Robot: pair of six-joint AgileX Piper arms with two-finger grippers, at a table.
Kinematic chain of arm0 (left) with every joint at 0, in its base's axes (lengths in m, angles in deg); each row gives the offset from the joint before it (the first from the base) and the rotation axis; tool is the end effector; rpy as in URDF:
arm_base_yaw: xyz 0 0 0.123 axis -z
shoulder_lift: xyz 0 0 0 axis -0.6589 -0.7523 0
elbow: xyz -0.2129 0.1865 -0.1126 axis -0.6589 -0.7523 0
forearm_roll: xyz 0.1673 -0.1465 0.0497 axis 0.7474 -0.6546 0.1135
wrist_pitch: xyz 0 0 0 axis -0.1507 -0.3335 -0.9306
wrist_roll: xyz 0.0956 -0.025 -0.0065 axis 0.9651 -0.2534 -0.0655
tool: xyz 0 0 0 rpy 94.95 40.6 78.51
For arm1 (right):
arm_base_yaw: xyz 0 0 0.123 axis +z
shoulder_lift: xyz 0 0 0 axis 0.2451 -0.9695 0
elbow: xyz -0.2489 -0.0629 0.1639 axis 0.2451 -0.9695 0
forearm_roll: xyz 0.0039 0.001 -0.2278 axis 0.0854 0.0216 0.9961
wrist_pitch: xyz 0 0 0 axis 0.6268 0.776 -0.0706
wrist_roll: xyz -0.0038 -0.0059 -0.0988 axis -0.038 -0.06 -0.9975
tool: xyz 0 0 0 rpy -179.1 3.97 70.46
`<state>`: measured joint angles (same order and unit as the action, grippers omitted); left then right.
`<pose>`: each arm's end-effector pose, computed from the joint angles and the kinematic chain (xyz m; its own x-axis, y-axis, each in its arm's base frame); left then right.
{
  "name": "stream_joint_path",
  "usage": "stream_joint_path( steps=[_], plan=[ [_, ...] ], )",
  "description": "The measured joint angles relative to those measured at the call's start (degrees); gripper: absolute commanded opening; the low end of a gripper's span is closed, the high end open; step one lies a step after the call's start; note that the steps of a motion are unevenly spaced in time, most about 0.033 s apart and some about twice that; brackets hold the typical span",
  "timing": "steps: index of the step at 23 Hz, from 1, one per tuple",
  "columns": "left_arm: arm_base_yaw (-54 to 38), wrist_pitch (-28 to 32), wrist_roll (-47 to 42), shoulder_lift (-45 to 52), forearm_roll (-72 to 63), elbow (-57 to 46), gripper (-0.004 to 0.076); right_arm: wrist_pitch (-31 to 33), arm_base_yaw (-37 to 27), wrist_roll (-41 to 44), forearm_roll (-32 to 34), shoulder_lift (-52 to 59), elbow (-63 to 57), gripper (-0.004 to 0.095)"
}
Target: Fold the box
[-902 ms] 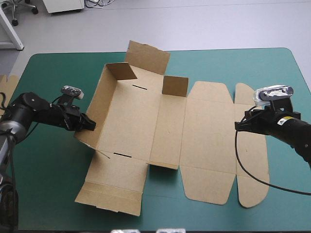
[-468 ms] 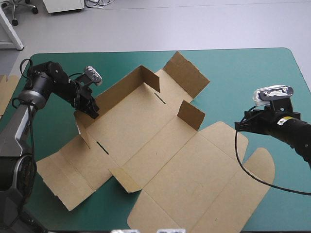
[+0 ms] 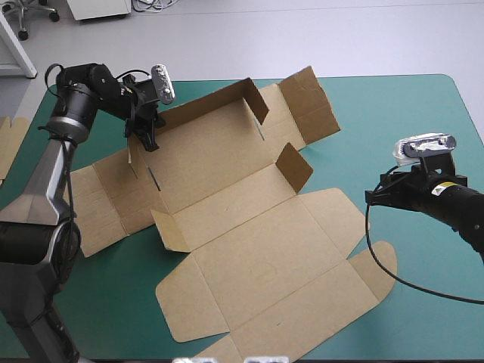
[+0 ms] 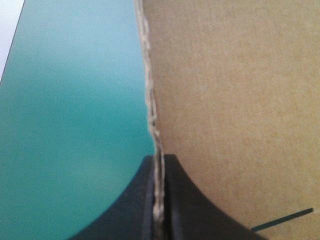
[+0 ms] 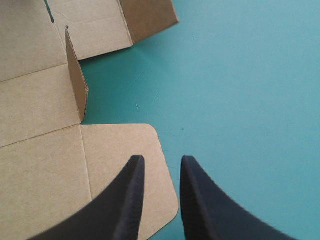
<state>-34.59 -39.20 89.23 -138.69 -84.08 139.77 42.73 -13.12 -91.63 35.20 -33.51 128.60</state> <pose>0.4034 -0.0700 0.3654 -0.1675 0.8995 -0.4035 0.8687 0.3282 0.3710 0.1793 0.0228 0.3661 -0.5878 -0.1275 -0.7989 -0.2445 0.9693 0.0252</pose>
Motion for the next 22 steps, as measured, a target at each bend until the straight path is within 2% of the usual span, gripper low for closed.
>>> stream_joint_path(
  steps=[5, 11, 16, 19, 22],
  plan=[
    [3.8, 0.8, 7.2, -3.6, 3.9, 3.6, 0.0013, 0.2, 0.0, 0.0, 0.0, 0.0, 0.0, 0.0239],
    [6.8, 4.0, 17.7, -3.9, 1.4, 6.9, 0.0013, 0.3, 0.0, 0.0, 0.0, 0.0, 0.0, 0.0239],
    [7.2, 0.9, 30.1, -3.8, -6.0, 7.3, -0.001, 0.9, 0.0, 0.0, -0.4, 0.0, 0.1, 0.0239],
    [10.9, -1.9, 28.8, -2.7, -4.7, 7.3, -0.001, 2.2, 0.0, 0.0, -0.5, 0.0, 1.8, 0.0239],
    [16.6, -1.5, 16.9, -1.5, 5.9, 7.4, -0.001, 2.5, 0.0, 0.3, -0.4, 0.0, 4.9, 0.0239]
  ],
)
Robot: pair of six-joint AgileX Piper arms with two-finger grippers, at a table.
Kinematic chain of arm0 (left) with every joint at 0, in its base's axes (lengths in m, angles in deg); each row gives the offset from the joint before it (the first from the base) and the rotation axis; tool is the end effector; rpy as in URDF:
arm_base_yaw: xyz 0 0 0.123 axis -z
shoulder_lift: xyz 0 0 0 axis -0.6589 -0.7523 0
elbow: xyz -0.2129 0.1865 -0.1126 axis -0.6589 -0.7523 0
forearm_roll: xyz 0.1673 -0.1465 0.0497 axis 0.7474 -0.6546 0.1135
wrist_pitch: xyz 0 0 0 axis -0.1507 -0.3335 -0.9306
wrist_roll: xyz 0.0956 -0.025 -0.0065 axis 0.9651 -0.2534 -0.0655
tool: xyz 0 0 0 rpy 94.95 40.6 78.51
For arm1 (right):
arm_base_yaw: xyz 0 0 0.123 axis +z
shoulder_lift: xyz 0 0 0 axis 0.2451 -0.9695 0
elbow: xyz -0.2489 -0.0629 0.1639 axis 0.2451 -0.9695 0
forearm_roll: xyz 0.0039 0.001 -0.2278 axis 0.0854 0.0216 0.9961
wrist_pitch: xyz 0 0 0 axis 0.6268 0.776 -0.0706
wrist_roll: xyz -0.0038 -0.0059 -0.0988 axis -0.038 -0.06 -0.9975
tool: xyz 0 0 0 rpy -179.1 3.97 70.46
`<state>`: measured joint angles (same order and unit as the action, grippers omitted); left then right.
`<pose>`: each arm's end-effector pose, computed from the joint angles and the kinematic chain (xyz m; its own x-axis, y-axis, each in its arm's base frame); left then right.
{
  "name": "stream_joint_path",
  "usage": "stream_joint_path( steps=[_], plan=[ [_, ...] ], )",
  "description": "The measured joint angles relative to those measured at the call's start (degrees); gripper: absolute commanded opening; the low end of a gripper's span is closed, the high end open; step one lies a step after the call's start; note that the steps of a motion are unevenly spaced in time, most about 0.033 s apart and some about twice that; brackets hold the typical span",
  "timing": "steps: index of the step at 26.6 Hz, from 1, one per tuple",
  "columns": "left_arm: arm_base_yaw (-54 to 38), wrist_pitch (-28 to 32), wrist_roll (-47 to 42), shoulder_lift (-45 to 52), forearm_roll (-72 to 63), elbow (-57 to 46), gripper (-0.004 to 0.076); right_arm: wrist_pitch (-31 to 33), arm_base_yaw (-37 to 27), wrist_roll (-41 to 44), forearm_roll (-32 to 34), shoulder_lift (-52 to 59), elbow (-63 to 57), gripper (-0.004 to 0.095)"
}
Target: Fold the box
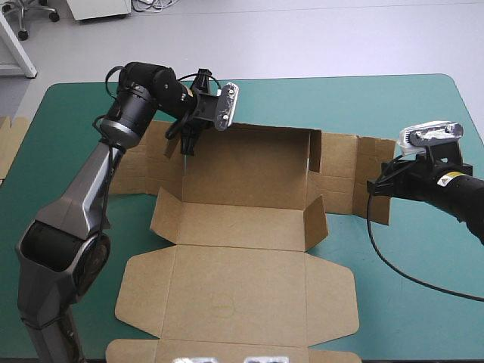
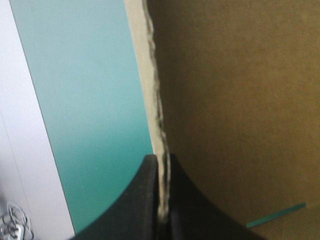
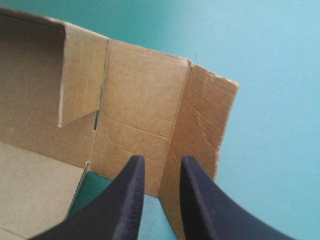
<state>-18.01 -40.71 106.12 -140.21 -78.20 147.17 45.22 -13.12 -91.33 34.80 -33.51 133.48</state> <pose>0.3766 -0.1766 0.3862 0.3743 0.9096 -0.1805 0.8046 -0.2218 0.5509 0.1787 0.0242 0.3888 -0.5519 -0.1245 -0.8246 -0.2561 0.9663 0.0255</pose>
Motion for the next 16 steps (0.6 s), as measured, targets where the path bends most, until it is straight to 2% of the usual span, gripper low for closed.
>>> stream_joint_path(
  steps=[2, 5, 8, 9, 12, 16],
  plan=[
    [3.0, 1.4, -8.0, 0.2, 5.8, 0.0, -0.001, 0.0, 0.0, 0.8, 0.4, 0.0, 1.8, 0.0239],
    [5.1, 2.0, -11.6, 0.5, 8.7, 0.0, -0.001, -0.1, 0.0, 2.8, 2.6, 0.1, 3.1, 0.0239],
    [6.2, 2.5, -13.7, 1.1, 9.2, -0.1, -0.001, -1.0, 0.0, 7.8, 8.3, 0.1, 4.0, 0.0239],
    [6.4, 3.8, -14.5, 1.5, 8.7, -0.1, -0.001, -1.4, 0.0, 10.5, 11.9, 0.1, 4.1, 0.0239],
    [6.4, 8.7, -15.2, 2.1, 8.7, -0.1, -0.001, -2.2, 0.0, 14.9, 17.1, 0.1, 4.2, 0.0239],
    [6.4, 13.5, -15.4, 2.9, 9.3, -0.1, -0.001, -1.5, 0.0, 16.9, 19.2, -0.2, 5.9, 0.0239]
  ],
)
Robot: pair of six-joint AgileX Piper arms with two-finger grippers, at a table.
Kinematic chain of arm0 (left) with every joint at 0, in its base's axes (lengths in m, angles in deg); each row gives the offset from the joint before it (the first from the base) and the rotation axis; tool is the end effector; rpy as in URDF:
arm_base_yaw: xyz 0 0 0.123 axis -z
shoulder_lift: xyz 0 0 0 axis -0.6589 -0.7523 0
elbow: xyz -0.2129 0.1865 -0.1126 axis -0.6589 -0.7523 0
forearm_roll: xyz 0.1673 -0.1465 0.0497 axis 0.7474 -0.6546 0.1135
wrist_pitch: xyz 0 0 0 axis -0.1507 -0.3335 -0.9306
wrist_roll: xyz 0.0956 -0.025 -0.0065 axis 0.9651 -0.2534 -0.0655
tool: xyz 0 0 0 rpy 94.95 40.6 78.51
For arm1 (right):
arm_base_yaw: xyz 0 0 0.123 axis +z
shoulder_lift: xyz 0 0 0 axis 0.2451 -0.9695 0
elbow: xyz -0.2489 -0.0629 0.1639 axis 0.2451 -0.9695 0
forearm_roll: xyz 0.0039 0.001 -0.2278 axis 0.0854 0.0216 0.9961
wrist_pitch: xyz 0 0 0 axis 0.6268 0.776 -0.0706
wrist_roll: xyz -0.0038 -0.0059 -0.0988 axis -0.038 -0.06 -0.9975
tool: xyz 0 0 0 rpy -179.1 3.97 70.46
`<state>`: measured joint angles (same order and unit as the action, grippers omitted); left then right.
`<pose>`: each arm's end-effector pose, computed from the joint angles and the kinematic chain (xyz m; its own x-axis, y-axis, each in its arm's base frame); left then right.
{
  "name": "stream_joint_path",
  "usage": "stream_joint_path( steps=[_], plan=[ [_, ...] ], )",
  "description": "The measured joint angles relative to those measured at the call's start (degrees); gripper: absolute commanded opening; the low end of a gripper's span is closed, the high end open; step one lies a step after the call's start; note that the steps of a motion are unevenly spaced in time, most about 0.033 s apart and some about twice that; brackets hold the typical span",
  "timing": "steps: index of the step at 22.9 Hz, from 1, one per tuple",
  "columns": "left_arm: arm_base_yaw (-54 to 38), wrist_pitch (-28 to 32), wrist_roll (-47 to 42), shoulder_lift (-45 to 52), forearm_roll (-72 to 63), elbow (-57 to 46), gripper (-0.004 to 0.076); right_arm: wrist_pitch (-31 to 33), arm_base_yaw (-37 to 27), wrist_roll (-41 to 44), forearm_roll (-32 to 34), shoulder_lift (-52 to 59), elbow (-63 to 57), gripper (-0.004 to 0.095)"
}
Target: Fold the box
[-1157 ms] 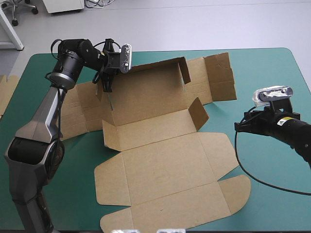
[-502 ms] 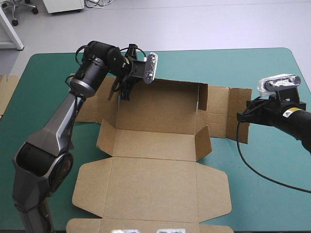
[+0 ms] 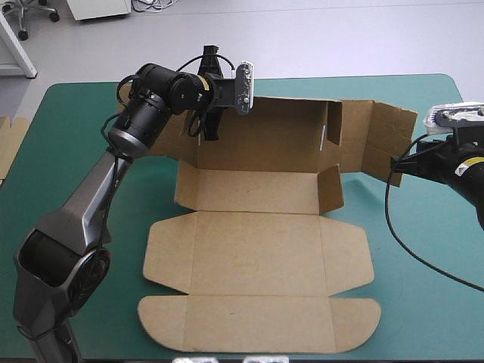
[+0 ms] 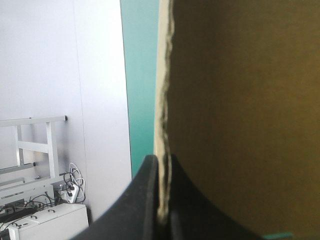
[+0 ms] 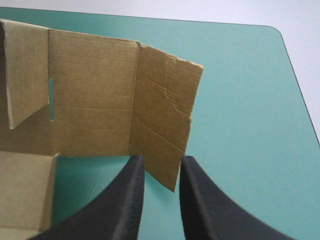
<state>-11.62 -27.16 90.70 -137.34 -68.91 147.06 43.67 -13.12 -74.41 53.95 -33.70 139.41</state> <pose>0.3650 -0.2062 0.4213 0.2879 0.9269 -0.2407 0.6774 -0.0194 0.7354 0.1817 0.0026 0.4185 -0.4903 -0.0842 -0.8675 -0.0485 0.9964 -0.0693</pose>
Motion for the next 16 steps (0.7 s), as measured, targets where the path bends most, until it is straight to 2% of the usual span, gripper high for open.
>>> stream_joint_path(
  steps=[3, 6, 16],
  plan=[
    [0.0, -0.4, -1.9, 0.6, -0.1, -1.9, -0.001, 0.5, 0.0, 0.3, 0.0, -0.8, 2.3, 0.0239],
    [0.5, 2.5, -5.3, 2.1, 1.0, -6.9, -0.001, 1.0, 0.0, 0.4, 0.0, -2.1, 4.7, 0.0239],
    [4.1, 30.7, -13.7, 17.3, 8.1, -39.7, -0.001, 7.8, 0.0, -0.9, -2.3, -12.1, 13.4, 0.0239]
  ],
)
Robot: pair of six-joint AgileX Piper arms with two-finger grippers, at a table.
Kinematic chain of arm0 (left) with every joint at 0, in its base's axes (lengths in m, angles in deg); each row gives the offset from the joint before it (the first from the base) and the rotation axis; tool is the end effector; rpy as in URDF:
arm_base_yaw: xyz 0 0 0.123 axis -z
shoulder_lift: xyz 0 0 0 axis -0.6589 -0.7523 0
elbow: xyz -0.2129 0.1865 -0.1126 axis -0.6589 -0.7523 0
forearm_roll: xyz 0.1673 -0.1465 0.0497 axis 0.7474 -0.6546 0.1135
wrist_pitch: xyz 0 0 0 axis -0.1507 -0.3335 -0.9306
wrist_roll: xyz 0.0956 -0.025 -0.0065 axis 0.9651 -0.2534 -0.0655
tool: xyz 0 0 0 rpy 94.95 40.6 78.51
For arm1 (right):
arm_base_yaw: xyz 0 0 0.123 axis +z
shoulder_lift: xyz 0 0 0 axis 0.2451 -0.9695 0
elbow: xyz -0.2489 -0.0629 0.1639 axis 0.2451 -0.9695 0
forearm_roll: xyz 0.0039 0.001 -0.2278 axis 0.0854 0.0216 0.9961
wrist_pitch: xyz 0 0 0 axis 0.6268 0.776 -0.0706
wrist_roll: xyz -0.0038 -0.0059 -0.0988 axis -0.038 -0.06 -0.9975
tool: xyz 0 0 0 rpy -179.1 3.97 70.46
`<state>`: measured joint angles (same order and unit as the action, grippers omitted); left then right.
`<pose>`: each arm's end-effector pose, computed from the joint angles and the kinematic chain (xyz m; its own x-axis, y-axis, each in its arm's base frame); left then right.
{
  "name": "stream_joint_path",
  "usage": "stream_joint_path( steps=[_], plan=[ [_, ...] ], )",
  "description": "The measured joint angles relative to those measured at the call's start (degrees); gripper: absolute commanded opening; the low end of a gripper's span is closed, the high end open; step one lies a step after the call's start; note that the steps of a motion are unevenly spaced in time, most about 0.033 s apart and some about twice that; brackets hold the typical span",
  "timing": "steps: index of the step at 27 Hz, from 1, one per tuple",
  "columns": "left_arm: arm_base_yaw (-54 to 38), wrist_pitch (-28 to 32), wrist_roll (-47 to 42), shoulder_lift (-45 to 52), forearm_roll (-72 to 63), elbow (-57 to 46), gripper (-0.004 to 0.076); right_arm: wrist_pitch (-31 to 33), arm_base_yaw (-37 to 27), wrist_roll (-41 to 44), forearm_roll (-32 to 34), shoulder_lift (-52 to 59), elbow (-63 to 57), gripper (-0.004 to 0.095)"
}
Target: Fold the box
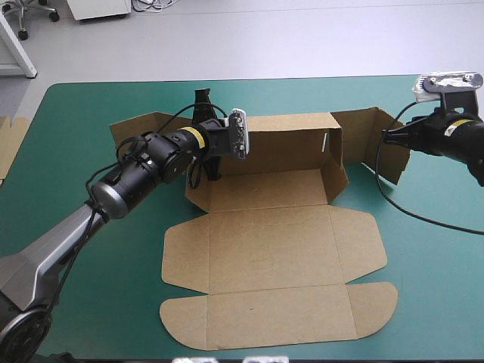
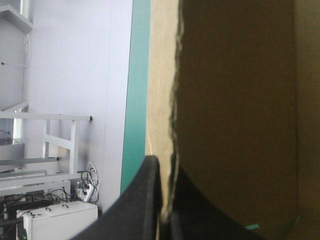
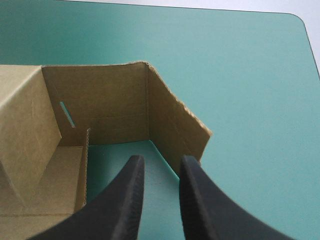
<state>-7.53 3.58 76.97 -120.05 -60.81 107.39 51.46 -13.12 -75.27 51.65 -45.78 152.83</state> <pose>0.3006 -0.1927 0.3736 0.2843 0.9002 -0.3297 0.5982 0.1022 0.7948 0.2351 0.0065 0.4337 -0.5838 -0.0729 -0.8086 -0.0715 0.9967 -0.0382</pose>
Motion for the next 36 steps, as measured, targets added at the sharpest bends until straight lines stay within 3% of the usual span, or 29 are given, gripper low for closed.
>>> stream_joint_path(
  steps=[5, 9, 20, 23, 29, 36],
  plan=[
    [1.5, 10.7, -1.8, 4.2, 3.9, -10.8, -0.001, 3.2, 0.0, -0.5, 0.2, -5.4, 7.2, 0.0239],
    [2.1, 12.9, -2.7, 5.6, 6.1, -13.9, -0.001, 6.4, 0.0, -1.4, 0.2, -10.1, 11.4, 0.0239],
    [3.7, 12.0, -3.7, 6.1, 7.5, -14.9, -0.001, 8.0, -0.1, -1.7, 0.0, -19.2, 18.3, 0.0239],
    [3.9, 10.6, -3.8, 6.3, 7.4, -14.8, -0.001, 8.1, -1.5, -2.2, -3.0, -21.0, 21.0, 0.0239],
    [4.2, 9.8, -11.8, 6.4, 10.2, -14.5, -0.001, 9.3, -6.0, -5.4, -9.9, -25.2, 25.8, 0.0239],
    [5.2, 8.4, -20.1, 6.3, 19.0, -14.5, -0.001, 11.5, -6.8, -7.7, -13.8, -32.8, 32.0, 0.0239]
  ],
)
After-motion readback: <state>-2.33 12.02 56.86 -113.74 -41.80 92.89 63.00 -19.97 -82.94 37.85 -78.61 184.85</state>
